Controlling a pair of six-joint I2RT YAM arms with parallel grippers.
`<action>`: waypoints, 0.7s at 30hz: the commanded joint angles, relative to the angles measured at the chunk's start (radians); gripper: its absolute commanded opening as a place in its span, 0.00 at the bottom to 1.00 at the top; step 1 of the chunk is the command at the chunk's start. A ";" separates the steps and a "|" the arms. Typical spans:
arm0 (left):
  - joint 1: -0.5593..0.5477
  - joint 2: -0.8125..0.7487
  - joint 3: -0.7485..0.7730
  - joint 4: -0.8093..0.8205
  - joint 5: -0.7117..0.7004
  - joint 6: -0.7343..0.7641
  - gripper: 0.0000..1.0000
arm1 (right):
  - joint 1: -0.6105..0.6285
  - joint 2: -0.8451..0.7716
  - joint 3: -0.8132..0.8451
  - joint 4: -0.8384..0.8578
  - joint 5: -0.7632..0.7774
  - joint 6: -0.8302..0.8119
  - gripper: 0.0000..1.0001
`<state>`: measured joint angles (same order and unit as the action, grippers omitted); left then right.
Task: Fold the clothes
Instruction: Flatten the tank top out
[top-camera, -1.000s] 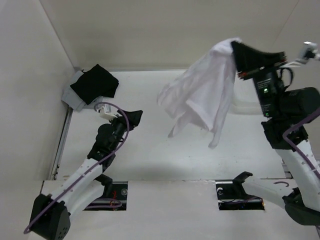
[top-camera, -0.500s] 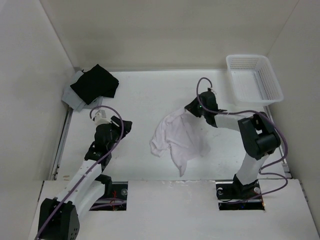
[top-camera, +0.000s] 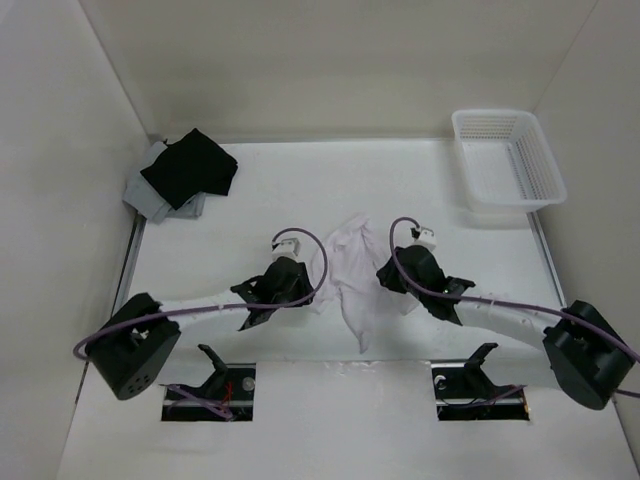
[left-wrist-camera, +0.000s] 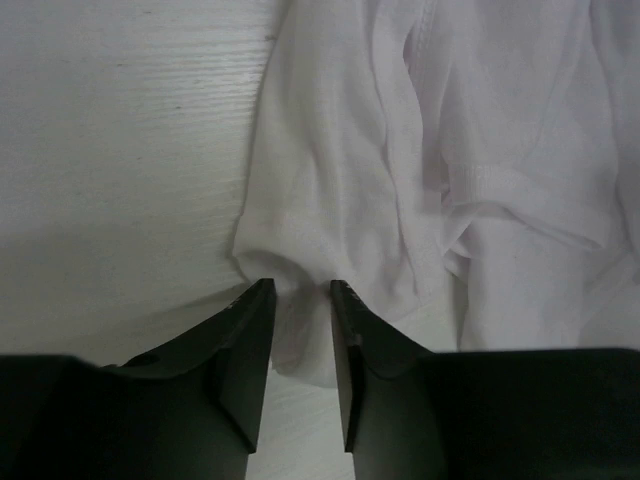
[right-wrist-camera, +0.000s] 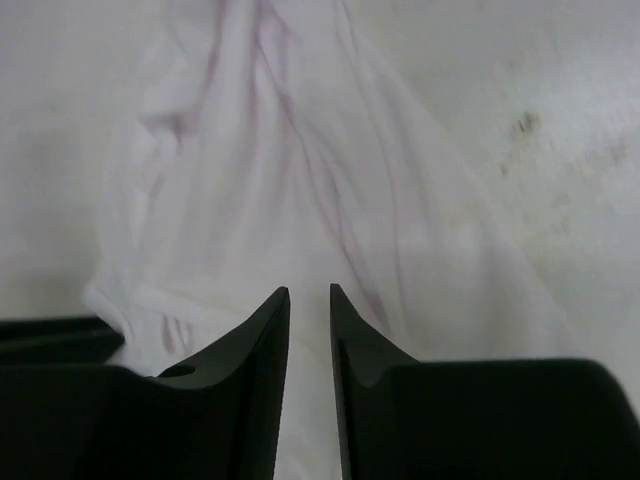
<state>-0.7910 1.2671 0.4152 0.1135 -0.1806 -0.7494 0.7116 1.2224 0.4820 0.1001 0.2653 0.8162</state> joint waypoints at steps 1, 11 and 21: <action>-0.003 0.083 0.086 0.098 -0.029 0.019 0.14 | 0.083 -0.141 0.007 -0.152 0.158 0.024 0.36; 0.281 0.320 0.528 0.161 -0.217 0.097 0.14 | 0.131 -0.250 -0.023 -0.165 0.098 0.021 0.22; -0.117 -0.020 0.326 -0.089 -0.282 0.129 0.19 | 0.095 -0.293 -0.077 -0.094 0.141 -0.009 0.07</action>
<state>-0.6838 1.3697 0.8169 0.1654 -0.4538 -0.6022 0.8265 0.9535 0.4217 -0.0437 0.3637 0.8185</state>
